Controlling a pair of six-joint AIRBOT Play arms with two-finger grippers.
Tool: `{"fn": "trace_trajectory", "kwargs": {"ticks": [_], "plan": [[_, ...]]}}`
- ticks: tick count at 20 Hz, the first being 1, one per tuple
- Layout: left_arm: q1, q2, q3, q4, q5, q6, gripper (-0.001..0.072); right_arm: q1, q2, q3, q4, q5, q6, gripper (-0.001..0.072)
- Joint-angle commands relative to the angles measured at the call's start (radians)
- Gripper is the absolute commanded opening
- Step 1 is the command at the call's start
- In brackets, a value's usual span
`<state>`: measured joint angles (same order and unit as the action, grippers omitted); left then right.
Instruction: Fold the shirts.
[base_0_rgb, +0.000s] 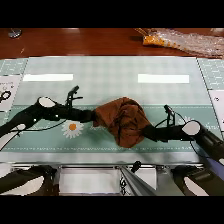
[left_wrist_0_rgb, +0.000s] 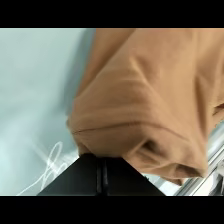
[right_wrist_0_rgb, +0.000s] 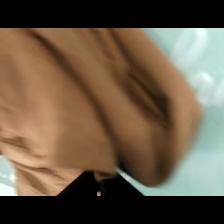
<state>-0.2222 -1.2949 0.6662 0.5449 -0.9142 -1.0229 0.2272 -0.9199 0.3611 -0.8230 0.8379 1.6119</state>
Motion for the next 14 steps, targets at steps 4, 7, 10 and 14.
{"fn": "trace_trajectory", "kwargs": {"ticks": [4,7,10,14], "plan": [[0.162,0.241,0.258,-0.002,-0.011,-0.003,0.0015,-0.102,0.129,0.369,-0.327,0.172,-0.026,0.0018],[0.275,0.351,0.495,-0.002,-0.011,-0.003,0.0015,-0.211,0.176,0.642,-0.424,0.225,-0.027,0.0018],[0.349,0.404,0.744,-0.002,-0.011,-0.003,0.0015,-0.251,0.175,0.891,-0.415,0.232,-0.047,0.0018],[0.361,0.410,1.065,-0.002,0.003,-0.003,0.0015,-0.250,0.175,1.150,-0.421,0.228,-0.064,0.0018]]}}
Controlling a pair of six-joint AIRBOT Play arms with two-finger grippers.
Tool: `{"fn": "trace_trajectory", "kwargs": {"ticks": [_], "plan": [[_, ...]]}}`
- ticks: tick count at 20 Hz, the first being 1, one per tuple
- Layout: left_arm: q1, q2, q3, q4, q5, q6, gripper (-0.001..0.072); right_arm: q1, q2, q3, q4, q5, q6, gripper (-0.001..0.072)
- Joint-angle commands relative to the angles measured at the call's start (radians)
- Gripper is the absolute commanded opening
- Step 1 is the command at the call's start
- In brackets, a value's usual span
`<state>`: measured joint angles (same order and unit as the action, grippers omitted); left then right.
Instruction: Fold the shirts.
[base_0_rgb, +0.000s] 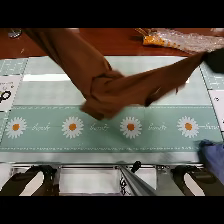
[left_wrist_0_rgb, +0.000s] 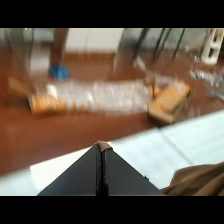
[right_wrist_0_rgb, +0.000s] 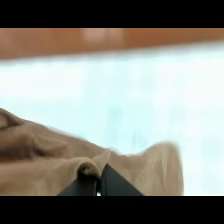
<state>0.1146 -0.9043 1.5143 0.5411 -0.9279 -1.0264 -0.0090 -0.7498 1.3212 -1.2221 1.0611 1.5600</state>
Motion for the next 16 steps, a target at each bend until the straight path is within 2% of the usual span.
{"fn": "trace_trajectory", "kwargs": {"ticks": [1,6,8,9,13,16], "plan": [[0.024,0.020,0.287,0.002,0.027,0.000,0.0015,-0.014,0.005,0.241,-0.022,0.005,-0.012,0.0018],[0.024,0.020,0.533,0.039,0.037,0.000,0.0015,-0.014,0.005,0.457,-0.065,0.014,-0.013,0.0018],[0.024,0.043,0.557,0.138,0.035,-0.019,0.0015,-0.014,0.005,0.531,-0.156,0.049,-0.013,0.0018],[0.024,0.058,0.557,0.218,0.016,-0.057,0.0015,-0.014,0.005,0.557,-0.205,0.077,-0.013,0.0018],[0.024,0.095,0.556,0.475,-0.232,-0.193,0.0015,-0.014,0.005,0.614,-0.340,0.252,-0.025,0.0018],[0.024,0.095,0.505,0.545,-0.454,-0.264,0.0015,-0.014,-0.035,0.614,-0.341,0.405,-0.060,0.0018]]}}
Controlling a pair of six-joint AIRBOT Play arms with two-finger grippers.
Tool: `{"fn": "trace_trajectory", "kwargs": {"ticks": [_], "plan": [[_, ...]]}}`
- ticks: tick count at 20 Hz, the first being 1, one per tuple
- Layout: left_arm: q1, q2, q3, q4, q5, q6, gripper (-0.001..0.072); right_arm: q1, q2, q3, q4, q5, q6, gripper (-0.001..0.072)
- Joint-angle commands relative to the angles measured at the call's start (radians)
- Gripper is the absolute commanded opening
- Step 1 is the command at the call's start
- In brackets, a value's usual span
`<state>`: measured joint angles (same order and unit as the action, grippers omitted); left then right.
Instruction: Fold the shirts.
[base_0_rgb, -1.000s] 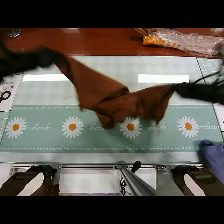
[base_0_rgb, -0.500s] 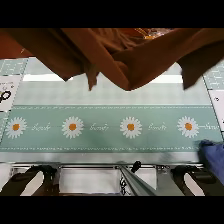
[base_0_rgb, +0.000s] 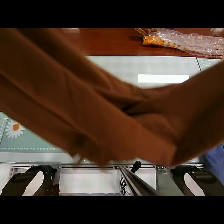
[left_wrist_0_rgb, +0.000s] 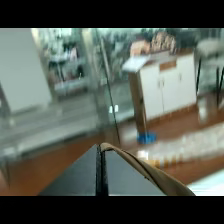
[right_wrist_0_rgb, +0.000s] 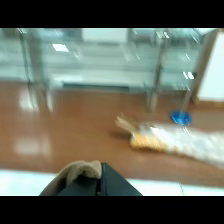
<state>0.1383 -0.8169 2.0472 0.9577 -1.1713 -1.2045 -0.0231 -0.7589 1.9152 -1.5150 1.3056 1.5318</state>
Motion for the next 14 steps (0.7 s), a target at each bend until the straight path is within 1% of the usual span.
{"fn": "trace_trajectory", "kwargs": {"ticks": [1,3,4,7,10,12,14], "plan": [[0.000,0.008,-0.072,0.127,-0.259,-0.099,0.0015,0.000,-0.056,0.020,-0.055,0.230,-0.050,0.0019],[0.000,0.008,-0.170,0.125,-0.300,-0.126,0.0015,0.000,-0.135,0.019,-0.061,0.349,-0.099,0.0018],[0.000,0.008,-0.220,0.124,-0.299,-0.125,0.0015,0.000,-0.175,0.019,-0.048,0.351,-0.100,0.0018],[-0.001,0.007,-0.394,0.123,-0.274,-0.125,0.0015,0.000,-0.318,0.019,-0.007,0.280,-0.102,0.0018],[-0.036,0.007,-0.595,0.113,-0.224,-0.124,0.0015,0.000,-0.482,0.019,0.039,0.266,-0.102,0.0018],[-0.069,0.007,-0.735,0.113,-0.148,-0.113,0.0015,0.000,-0.592,0.019,0.112,0.241,-0.115,0.0018],[-0.079,0.006,-0.864,0.113,-0.046,-0.114,0.0015,0.000,-0.680,0.019,0.138,0.183,-0.125,0.0018]]}}
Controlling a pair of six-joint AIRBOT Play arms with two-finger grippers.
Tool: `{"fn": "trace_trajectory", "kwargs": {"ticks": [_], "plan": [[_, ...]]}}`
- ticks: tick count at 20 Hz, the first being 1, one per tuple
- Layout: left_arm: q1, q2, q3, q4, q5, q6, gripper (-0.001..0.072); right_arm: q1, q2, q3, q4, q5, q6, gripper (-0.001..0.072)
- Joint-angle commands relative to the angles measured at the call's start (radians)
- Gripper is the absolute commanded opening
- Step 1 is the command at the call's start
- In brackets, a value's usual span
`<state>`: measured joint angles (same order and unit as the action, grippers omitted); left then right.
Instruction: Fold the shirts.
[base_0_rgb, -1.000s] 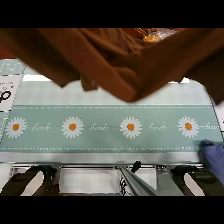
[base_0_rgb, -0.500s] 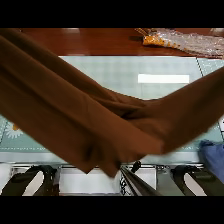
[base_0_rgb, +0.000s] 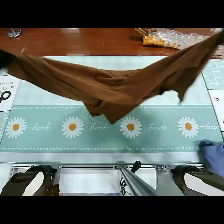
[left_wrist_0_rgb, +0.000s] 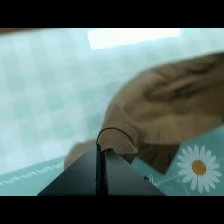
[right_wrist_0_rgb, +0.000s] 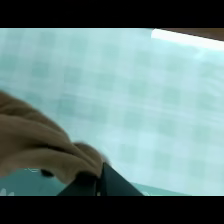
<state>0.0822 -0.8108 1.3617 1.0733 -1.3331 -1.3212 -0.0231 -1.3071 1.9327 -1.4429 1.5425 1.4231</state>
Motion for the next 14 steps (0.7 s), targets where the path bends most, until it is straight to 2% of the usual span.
{"fn": "trace_trajectory", "kwargs": {"ticks": [1,9,11,14], "plan": [[-0.022,-0.003,-0.228,-0.002,0.150,0.003,0.0015,0.000,-0.174,0.001,0.065,-0.085,-0.017,0.0018],[-0.020,-0.119,-0.359,0.000,0.321,0.003,0.0015,0.000,-0.402,0.002,0.056,-0.376,-0.021,0.0019],[-0.021,-0.185,-0.359,0.000,0.336,0.003,0.0015,0.000,-0.446,0.002,0.061,-0.412,0.002,0.0019],[-0.033,-0.286,-0.359,-0.002,0.336,0.003,0.0015,0.000,-0.521,0.002,0.055,-0.394,0.038,0.0020]]}}
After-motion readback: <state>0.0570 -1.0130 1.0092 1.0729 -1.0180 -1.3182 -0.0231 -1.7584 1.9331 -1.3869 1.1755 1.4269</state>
